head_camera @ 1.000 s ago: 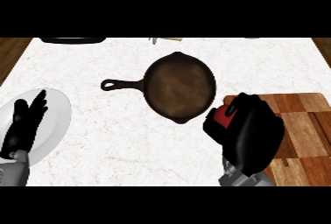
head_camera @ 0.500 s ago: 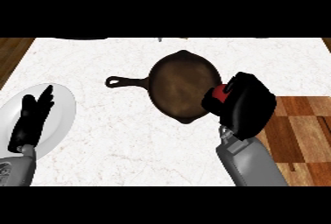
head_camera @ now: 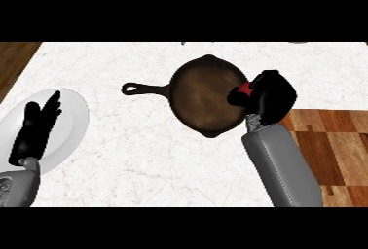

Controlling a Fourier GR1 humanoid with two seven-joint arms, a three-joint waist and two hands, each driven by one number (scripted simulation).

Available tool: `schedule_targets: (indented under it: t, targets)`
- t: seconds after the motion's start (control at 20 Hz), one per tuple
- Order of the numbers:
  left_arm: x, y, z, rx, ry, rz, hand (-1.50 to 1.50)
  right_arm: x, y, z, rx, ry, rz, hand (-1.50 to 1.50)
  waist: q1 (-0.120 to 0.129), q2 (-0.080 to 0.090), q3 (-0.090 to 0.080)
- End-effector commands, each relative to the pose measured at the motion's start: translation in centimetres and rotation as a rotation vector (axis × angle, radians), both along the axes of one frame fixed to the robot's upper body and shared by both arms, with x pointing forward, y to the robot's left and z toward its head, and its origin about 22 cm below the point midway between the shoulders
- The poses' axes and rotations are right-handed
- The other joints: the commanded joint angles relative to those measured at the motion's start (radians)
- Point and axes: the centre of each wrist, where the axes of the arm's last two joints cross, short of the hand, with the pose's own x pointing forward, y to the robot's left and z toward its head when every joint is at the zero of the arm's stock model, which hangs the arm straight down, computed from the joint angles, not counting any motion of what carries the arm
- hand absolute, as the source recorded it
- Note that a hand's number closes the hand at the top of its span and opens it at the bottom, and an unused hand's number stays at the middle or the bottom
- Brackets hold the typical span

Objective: Pick the tomato from the cutting board and place it in the pan

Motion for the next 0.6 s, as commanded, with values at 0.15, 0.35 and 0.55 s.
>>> schedule_targets:
  t: [0.15, 0.35, 0.55]
  targets:
    - [0.4, -1.4, 0.2, -0.012, -0.004, -0.025, 0.00, 2.4, -1.4, -2.5, 0.308, -0.141, -0.152, 1.50, 0.022, 0.007, 0.003]
    - [0.6, -0.9, 0.4, -0.010, -0.016, -0.029, 0.00, 3.8, -2.0, -4.4, 0.375, -0.130, -0.158, -1.50, 0.035, 0.014, 0.002]
    - [0.9, -1.2, -0.2, -0.005, -0.011, -0.043, 0.00, 4.6, -1.5, -5.7, 0.375, -0.202, -0.144, -1.50, 0.041, 0.019, 0.002]
